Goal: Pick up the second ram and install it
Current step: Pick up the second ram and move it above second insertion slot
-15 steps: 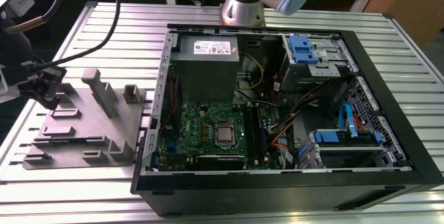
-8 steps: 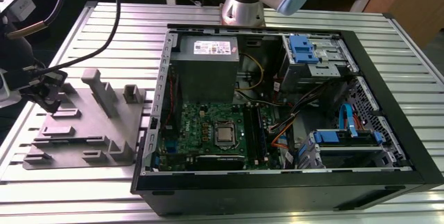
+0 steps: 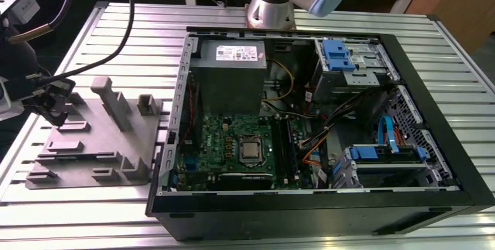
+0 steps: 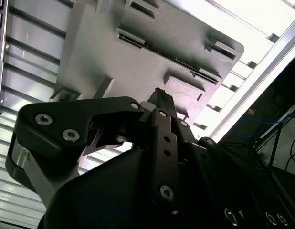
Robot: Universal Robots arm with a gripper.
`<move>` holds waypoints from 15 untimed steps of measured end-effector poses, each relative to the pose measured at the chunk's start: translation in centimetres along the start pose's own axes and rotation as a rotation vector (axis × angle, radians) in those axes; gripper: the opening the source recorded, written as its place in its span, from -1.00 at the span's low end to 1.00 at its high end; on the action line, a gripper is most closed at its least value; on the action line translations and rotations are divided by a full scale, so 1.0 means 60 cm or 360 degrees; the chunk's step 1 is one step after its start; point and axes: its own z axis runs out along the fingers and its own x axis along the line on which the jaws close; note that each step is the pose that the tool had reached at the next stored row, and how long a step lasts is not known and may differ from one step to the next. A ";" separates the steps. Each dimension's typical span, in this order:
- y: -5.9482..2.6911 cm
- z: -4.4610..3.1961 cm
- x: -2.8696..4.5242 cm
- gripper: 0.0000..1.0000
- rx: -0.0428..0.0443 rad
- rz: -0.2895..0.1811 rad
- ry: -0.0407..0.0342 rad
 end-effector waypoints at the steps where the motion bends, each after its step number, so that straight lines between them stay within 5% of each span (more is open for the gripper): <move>1: 0.000 0.000 0.000 -0.86 0.0000 0.0000 0.0000; 15: -0.001 0.003 0.003 -0.86 0.0000 -0.0138 0.0005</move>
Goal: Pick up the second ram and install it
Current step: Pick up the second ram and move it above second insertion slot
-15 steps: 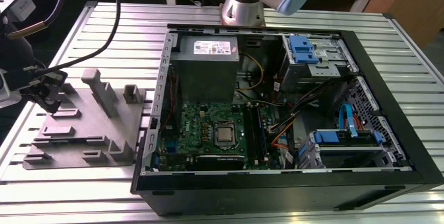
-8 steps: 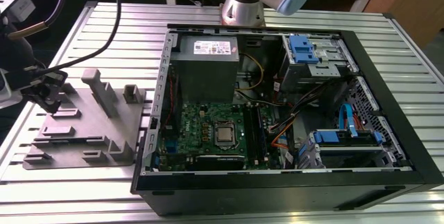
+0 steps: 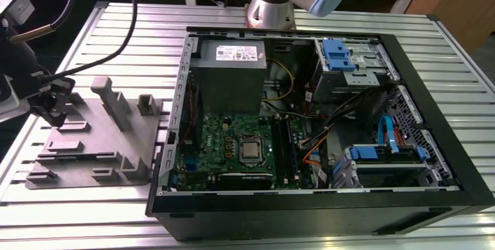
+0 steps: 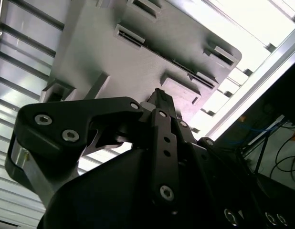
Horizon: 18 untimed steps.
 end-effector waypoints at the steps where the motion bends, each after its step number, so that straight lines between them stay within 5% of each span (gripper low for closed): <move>1: 0.000 0.000 0.000 -0.86 0.0000 -0.0017 0.0001; 10: 0.000 0.000 0.001 -0.86 -0.0001 -0.0058 0.0002; 18: 0.000 0.000 0.001 -0.86 -0.0004 -0.0262 0.0010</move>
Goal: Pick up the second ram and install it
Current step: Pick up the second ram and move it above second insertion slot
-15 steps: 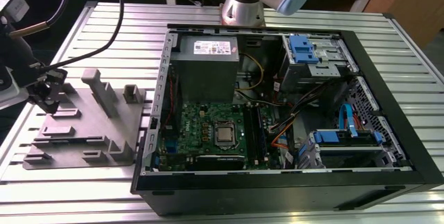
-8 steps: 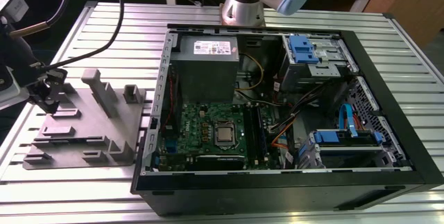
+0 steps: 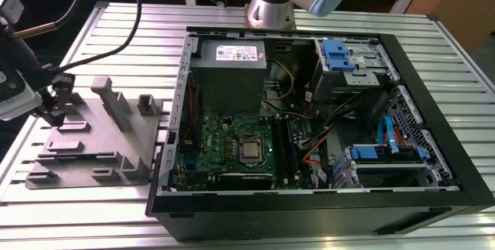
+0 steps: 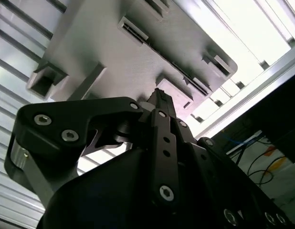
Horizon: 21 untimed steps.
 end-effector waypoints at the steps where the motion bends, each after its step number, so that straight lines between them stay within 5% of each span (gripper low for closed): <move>1: 0.000 0.000 0.000 -0.86 0.0000 -0.0029 0.0001; 21: 0.000 0.001 0.000 -0.86 -0.0002 -0.0607 0.0024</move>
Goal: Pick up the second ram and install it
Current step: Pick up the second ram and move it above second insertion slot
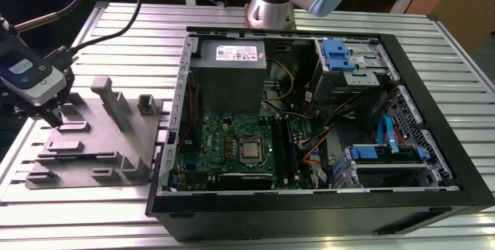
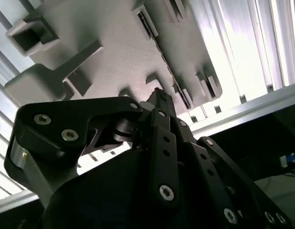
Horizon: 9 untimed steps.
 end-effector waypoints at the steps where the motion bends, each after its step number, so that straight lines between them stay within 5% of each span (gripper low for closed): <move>1: 0.000 0.000 0.000 -0.86 0.0000 -0.0030 0.0001; 9: 0.000 0.001 0.000 -0.86 -0.0001 -0.0263 0.0010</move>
